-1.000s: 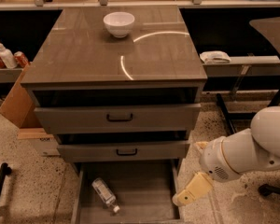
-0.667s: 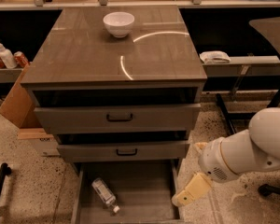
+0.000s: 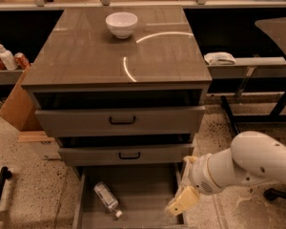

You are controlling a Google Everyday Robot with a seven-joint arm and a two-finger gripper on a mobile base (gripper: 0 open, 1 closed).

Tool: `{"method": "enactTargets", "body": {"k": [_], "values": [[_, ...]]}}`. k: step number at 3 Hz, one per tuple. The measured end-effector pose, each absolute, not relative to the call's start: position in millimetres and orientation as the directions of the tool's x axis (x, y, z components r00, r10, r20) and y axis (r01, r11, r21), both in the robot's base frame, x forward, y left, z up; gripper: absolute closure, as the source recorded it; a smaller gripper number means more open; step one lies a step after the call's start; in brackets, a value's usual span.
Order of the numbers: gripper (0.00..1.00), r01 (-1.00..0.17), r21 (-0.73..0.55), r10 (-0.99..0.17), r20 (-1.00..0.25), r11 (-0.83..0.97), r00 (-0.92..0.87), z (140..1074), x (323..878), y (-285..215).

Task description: Pick blue plastic bottle from bottom drawer and place on counter

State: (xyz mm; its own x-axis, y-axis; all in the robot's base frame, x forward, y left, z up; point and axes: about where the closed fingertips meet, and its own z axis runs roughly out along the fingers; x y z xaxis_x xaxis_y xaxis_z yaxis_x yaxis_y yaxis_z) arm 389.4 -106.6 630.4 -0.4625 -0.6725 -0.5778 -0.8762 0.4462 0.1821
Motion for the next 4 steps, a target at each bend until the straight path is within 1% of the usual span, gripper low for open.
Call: {"method": "enactTargets", "body": {"k": [1, 2, 4], "values": [[0.0, -0.891, 0.169, -0.66, -0.617, 0.421, -0.429, 585, 395, -89], [0.0, -0.894, 0.216, -0.621, -0.655, 0.391, -0.43, 524, 401, -63], [0.0, -0.89, 0.223, -0.634, -0.634, 0.397, -0.442, 510, 402, -61]]}}
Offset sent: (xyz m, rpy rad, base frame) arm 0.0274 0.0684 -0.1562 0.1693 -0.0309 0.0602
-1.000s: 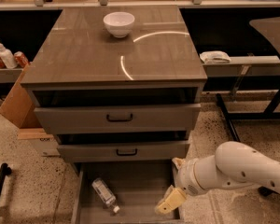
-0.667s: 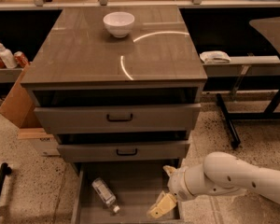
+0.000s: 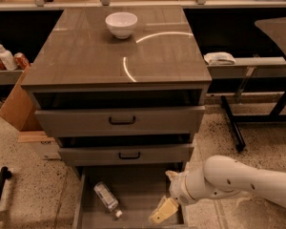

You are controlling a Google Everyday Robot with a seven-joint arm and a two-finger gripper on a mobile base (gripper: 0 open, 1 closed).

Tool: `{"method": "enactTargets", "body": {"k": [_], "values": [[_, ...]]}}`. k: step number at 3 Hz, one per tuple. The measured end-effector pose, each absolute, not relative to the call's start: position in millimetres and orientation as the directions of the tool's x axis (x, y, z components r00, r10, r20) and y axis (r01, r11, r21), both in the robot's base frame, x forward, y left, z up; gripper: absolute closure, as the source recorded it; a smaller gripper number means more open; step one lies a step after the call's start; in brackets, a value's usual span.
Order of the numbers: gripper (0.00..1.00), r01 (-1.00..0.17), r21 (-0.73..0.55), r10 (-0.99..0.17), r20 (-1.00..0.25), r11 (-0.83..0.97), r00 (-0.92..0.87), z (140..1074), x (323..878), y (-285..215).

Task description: Pick blue plastic bottle from bottom drawer and place on counter

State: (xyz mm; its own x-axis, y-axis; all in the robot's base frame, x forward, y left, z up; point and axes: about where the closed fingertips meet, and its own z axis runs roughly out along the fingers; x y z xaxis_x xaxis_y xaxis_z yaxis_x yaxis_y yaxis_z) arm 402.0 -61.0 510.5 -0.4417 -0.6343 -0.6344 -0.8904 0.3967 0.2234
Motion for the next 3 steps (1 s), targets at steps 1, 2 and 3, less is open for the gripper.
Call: {"method": "enactTargets", "body": {"k": [1, 2, 3], "values": [[0.0, -0.887, 0.233, -0.672, -0.584, 0.398, -0.455, 466, 402, -59], [0.0, -0.889, 0.239, -0.689, -0.564, 0.391, -0.455, 422, 407, -57], [0.0, -0.891, 0.243, -0.682, -0.576, 0.383, -0.45, 386, 410, -49]]}}
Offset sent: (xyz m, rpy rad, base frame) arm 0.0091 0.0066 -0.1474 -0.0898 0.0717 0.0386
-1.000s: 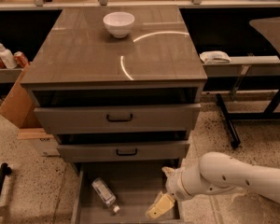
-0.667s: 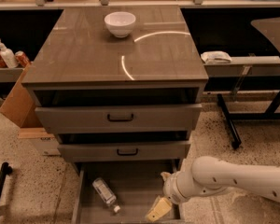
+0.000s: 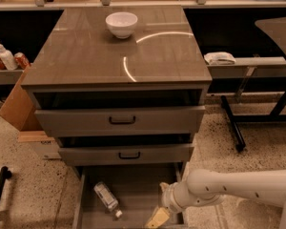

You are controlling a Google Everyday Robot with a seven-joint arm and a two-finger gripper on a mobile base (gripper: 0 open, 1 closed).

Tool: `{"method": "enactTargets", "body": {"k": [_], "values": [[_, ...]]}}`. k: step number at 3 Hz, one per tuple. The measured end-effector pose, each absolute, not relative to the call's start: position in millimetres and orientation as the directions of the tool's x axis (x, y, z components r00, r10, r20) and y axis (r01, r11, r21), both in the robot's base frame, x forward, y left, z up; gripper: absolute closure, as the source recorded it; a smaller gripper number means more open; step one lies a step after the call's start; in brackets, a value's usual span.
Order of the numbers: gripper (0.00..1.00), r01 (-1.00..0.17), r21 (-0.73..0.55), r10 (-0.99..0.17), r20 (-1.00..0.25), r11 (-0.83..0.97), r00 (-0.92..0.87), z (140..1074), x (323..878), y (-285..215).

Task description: Pick blue plastic bottle from bottom drawer and place on counter

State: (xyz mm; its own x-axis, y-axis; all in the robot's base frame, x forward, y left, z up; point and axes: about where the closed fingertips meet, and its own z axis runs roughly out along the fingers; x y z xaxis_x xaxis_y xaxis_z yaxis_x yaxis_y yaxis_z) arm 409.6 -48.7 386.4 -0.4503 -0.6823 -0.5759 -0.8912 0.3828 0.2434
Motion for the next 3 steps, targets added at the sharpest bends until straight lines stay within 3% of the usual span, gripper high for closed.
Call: {"method": "enactTargets", "body": {"k": [3], "values": [[0.0, -0.897, 0.253, -0.586, -0.687, 0.362, -0.43, 311, 440, -10]]}}
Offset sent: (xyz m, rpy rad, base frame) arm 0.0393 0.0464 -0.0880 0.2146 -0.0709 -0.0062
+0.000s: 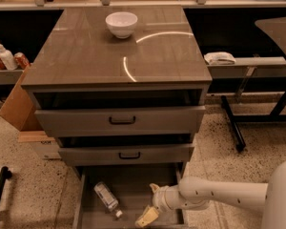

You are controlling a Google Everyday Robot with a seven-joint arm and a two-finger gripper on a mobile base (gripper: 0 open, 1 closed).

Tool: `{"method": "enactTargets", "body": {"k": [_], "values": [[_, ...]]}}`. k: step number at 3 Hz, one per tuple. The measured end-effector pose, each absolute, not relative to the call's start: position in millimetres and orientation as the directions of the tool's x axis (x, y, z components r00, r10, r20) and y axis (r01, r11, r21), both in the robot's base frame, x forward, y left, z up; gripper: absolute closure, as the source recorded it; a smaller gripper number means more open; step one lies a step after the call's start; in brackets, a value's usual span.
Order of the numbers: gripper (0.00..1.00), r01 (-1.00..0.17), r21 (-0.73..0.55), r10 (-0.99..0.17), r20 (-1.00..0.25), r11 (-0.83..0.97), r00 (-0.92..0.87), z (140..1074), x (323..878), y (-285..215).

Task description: Pick blue plastic bottle from bottom drawer and place on counter

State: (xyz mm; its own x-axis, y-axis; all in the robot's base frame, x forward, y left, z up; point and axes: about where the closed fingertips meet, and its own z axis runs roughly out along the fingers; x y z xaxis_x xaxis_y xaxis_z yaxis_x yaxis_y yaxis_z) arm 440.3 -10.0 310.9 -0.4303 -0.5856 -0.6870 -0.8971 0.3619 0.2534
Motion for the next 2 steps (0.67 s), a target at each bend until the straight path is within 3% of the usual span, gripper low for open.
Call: {"method": "enactTargets", "body": {"k": [2], "values": [[0.0, -0.896, 0.232, -0.561, -0.712, 0.379, -0.422, 262, 480, 23]]}}
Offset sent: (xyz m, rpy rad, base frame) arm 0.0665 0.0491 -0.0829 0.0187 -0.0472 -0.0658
